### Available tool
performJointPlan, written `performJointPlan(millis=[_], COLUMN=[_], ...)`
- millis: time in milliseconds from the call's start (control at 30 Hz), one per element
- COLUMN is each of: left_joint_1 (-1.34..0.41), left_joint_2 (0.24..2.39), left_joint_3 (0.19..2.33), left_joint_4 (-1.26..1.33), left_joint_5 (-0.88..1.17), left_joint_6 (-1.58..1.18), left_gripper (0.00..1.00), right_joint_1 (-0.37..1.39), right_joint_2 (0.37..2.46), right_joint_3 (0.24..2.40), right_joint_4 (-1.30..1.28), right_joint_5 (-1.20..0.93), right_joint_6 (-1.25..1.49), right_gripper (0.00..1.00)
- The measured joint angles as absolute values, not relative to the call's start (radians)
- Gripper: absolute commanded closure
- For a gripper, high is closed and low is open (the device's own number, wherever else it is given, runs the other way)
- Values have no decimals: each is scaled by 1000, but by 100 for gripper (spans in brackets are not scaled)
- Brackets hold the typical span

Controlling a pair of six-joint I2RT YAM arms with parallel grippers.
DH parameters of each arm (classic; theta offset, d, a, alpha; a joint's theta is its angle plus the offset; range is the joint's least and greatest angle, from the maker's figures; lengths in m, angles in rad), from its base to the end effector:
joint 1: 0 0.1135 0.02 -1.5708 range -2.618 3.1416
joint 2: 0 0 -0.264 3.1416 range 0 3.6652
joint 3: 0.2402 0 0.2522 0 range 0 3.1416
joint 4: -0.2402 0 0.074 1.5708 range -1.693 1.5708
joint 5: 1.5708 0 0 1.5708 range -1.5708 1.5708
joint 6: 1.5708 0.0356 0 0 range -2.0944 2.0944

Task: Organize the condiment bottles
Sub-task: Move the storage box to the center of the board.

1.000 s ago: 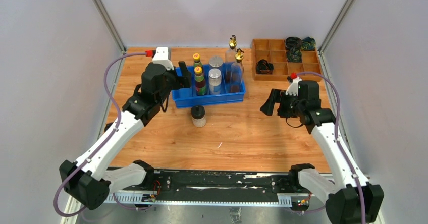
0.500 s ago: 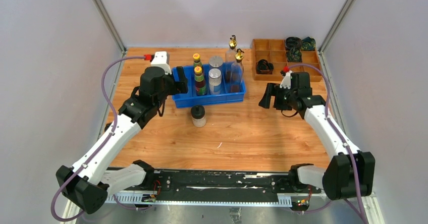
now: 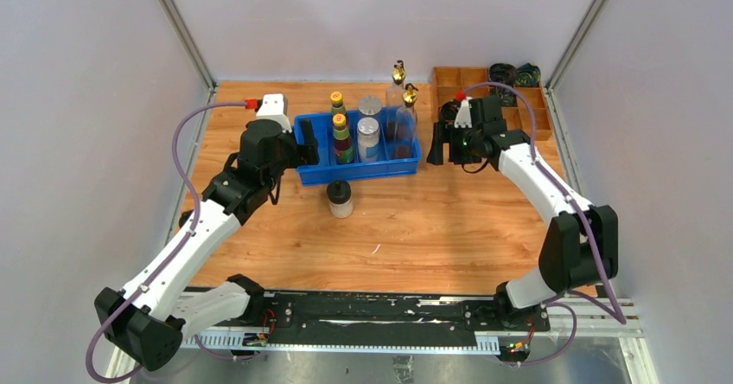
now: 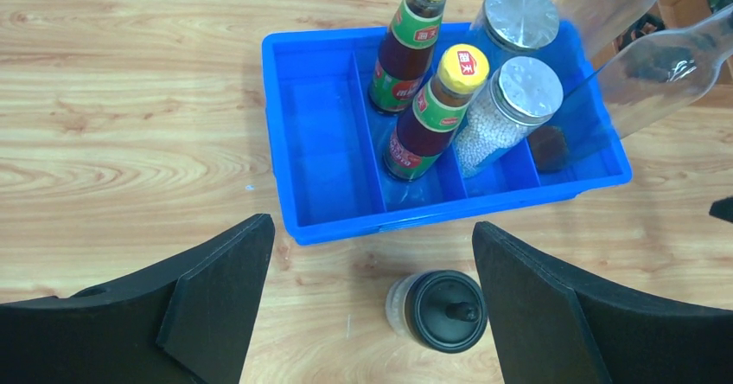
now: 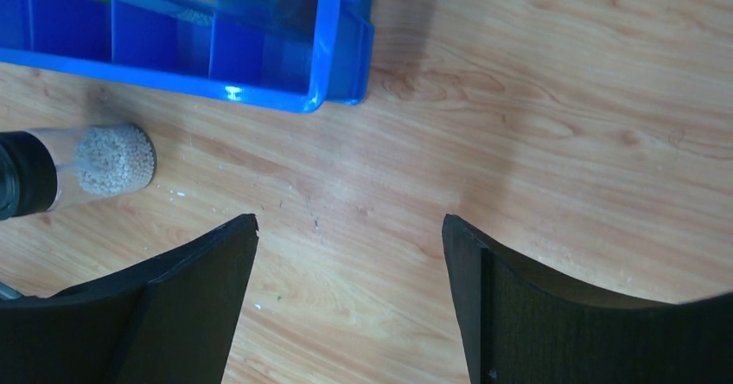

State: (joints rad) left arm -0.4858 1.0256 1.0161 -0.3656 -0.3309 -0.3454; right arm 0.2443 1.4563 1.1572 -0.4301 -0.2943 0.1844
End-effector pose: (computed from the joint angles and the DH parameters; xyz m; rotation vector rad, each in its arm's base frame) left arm 0.2077 -0.0966 0.3574 -0.0831 1.9299 -0.2345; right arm 0.3101 0.0879 0.2889 -0.2233 2.3149 0.5570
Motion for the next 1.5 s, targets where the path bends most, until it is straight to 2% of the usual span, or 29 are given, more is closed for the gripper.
performJointPlan(millis=[433,600,833,1233,1500], left_joint_1=[-486,-486,-486,-486,-486], left_joint_2=[1045,1049,1050,1047,1044], left_joint_3=[1002,1002,1002,1002,1002], left_joint_4=[-364,-364,-364,-364,-364], left_joint_5=[-335,-335,-336,-343,-343], left_joint_6=[-345,-339,-324,-317,-318], left_gripper=[9,9,9,9,9], right_joint_1=[332,349,364,373,373], right_joint_2=[1695,1700,1705,1711,1722], right_joint_3=[1261,1247,1214,1158,1140], right_joint_4=[-335,-223,-120,-78,-51], right_joint_5=[-244,-216,-186,-138,-105], right_joint_6=[206,250,313,356,365], right_gripper=[23,24,29,35,41])
